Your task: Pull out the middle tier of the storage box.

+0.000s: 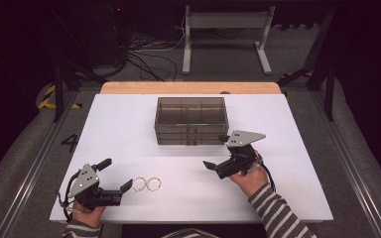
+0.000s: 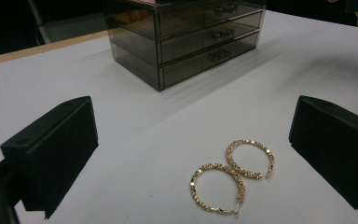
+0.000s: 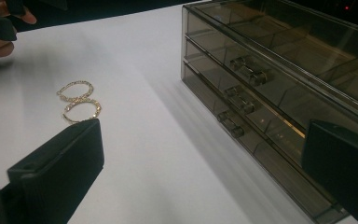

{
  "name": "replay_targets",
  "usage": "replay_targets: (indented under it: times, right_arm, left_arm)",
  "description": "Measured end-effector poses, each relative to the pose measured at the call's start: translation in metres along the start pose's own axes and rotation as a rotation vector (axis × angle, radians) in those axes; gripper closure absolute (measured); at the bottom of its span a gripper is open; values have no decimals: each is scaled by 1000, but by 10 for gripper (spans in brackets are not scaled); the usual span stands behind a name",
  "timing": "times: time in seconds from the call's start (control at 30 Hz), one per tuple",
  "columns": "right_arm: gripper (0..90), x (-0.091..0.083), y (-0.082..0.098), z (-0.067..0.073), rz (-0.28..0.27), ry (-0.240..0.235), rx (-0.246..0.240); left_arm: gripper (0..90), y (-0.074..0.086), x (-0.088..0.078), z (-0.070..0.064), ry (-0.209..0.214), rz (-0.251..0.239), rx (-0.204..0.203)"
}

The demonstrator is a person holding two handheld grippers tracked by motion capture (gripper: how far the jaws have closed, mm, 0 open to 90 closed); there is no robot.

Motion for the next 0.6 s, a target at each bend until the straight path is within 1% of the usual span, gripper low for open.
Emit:
replay_targets:
  times: [0.07, 0.1, 0.2, 0.3, 0.37, 0.43, 0.5, 0.6]
  right_arm:
    - [4, 3, -2, 2, 5, -4, -9]
    - [4, 6, -4, 4, 12, -9, -24]
    - [8, 8, -5, 7, 26, -16, -36]
    - [17, 11, -6, 10, 37, -15, -57]
    - [20, 13, -7, 11, 49, -14, -62]
    - [22, 16, -7, 11, 68, -12, -75]
    - [26, 16, -7, 12, 72, -15, -78]
    - [58, 15, -8, 17, 78, -31, -108]
  left_arm:
    - [18, 0, 0, 0, 1, 1, 0]
    - [18, 0, 0, 0, 2, 2, -2]
    - [18, 0, 0, 0, 3, 3, 1]
    - [19, 1, 0, -1, 7, 9, 0]
    - [20, 1, 0, -1, 6, 6, 1]
    - [20, 0, 0, -1, 6, 4, 0]
    - [20, 0, 0, -1, 5, 5, 6]
    - [20, 0, 0, -1, 8, 4, 2]
Point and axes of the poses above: each handheld gripper's, and its own axes: x roughly forward along the jaws, y roughly out of its underside, z roughly to its left, the point moved 10 cm from there along x, roughly forward along the jaws, and after that the axes turned 8 degrees about x, right-handed, at the moved point
